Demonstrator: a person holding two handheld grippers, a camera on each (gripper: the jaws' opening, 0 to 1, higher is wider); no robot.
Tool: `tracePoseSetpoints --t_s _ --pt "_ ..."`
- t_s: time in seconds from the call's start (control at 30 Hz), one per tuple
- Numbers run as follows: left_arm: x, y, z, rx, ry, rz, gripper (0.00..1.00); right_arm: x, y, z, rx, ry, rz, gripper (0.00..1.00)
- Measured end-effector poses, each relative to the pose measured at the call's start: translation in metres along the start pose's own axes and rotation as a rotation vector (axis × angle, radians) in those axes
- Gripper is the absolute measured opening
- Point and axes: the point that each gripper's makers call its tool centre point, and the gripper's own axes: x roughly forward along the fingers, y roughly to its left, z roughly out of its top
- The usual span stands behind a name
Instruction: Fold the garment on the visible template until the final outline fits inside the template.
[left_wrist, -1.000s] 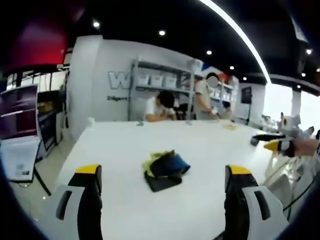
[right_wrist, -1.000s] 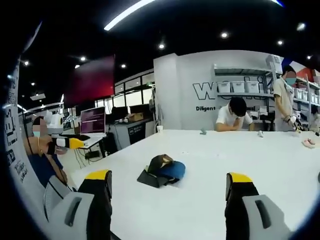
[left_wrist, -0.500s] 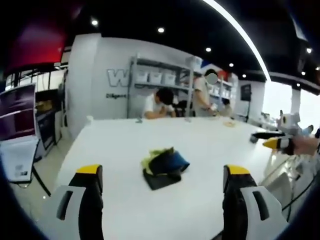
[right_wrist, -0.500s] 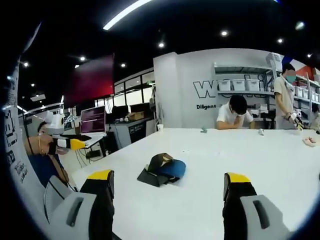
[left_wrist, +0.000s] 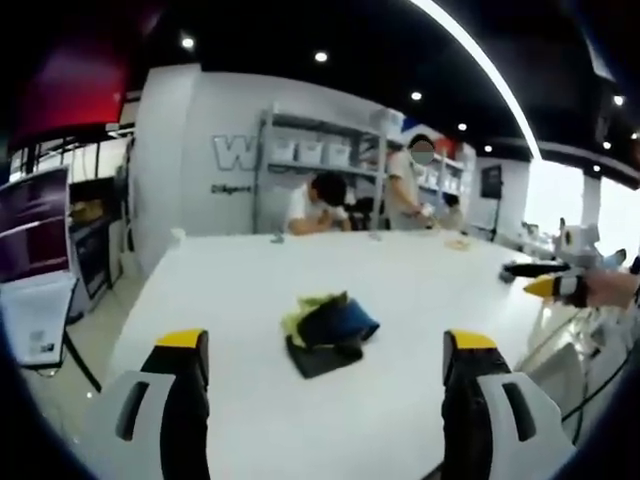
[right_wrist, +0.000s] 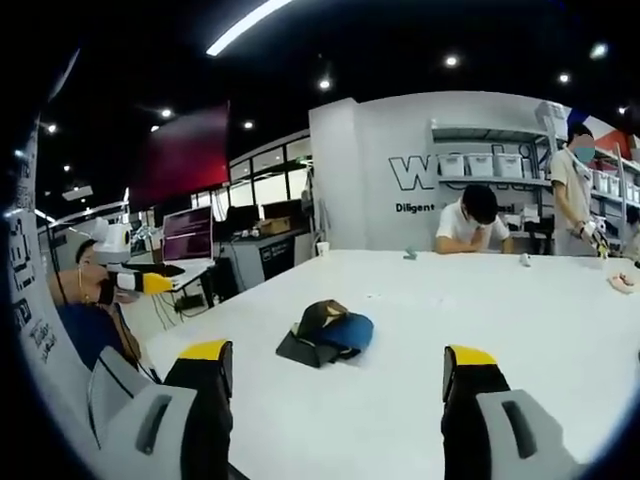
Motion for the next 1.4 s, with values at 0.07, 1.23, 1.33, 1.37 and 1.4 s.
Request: tracePoseSetpoints --t_s 0.07,1.23,1.33,1.37,1.4 --pt "0.0 -0.003 -0.002 0.002 0.007 -0.017 0.9 0.001 0.001 -0.001 -0.005 0.007 0.004 0.84" --pt "0.069 -0.003 0.016 0.117 0.056 -0.137 0.64 0.067 0.032 -0.006 -0.211 0.129 0.23 0.6" --pt "0.078 -0.014 0.027 0.161 0.049 -0.175 0.64 0.08 0.033 -0.003 -0.259 0.142 0.259 0.58" --pt "0.08 -0.015 0.028 0.169 0.051 -0.178 0.64 0.085 0.034 -0.001 -0.263 0.139 0.27 0.57" --pt "0.083 -0.019 0.032 0.206 0.061 -0.185 0.63 0.091 0.033 0.002 -0.272 0.135 0.277 0.55"
